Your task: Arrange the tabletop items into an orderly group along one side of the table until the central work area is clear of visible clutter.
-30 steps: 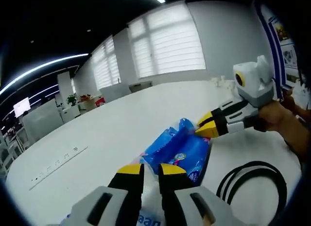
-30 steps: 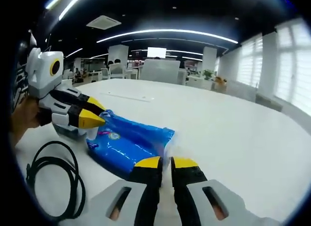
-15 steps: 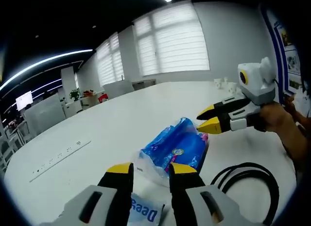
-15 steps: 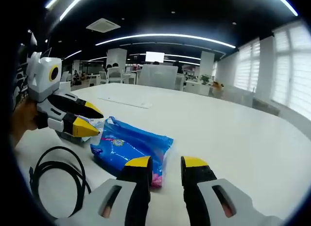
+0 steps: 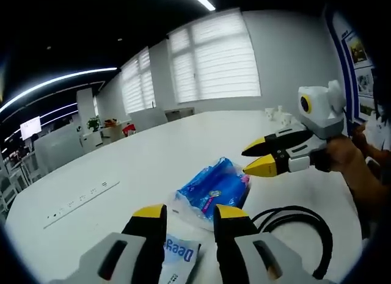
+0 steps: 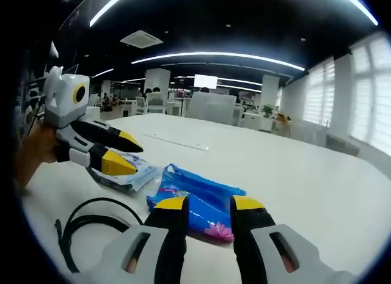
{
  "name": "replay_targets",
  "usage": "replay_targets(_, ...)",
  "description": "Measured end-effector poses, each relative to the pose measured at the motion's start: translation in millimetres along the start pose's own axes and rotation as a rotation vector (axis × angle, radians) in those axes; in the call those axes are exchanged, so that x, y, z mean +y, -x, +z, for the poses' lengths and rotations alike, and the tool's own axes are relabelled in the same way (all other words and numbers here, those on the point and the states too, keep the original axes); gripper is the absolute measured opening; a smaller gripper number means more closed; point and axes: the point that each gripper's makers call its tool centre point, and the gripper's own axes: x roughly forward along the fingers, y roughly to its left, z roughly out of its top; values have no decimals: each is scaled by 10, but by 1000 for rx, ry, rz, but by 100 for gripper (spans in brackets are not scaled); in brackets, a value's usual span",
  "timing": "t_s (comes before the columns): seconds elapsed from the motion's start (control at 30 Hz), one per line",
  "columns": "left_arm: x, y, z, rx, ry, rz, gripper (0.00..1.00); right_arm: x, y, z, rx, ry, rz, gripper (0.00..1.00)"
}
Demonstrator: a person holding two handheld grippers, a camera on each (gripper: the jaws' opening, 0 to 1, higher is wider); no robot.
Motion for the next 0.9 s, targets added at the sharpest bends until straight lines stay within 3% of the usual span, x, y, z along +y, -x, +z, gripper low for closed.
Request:
replay_targets(0.27,-27,129,-31,2,20,-16,33,108,28,152,-22,16,13,26)
replay_targets(0.43,-43,209,-58,-2,41,-27,36,172,45,149,-18,25,29,26)
replay_targets(0.63,-84,336,-54,-8,33,-40,42,419,47,203,-33,-12,143,28)
replay_targets(0.9,-75,575,-24,-32,45,-46,48,605,-17,262,-20,8,179,36)
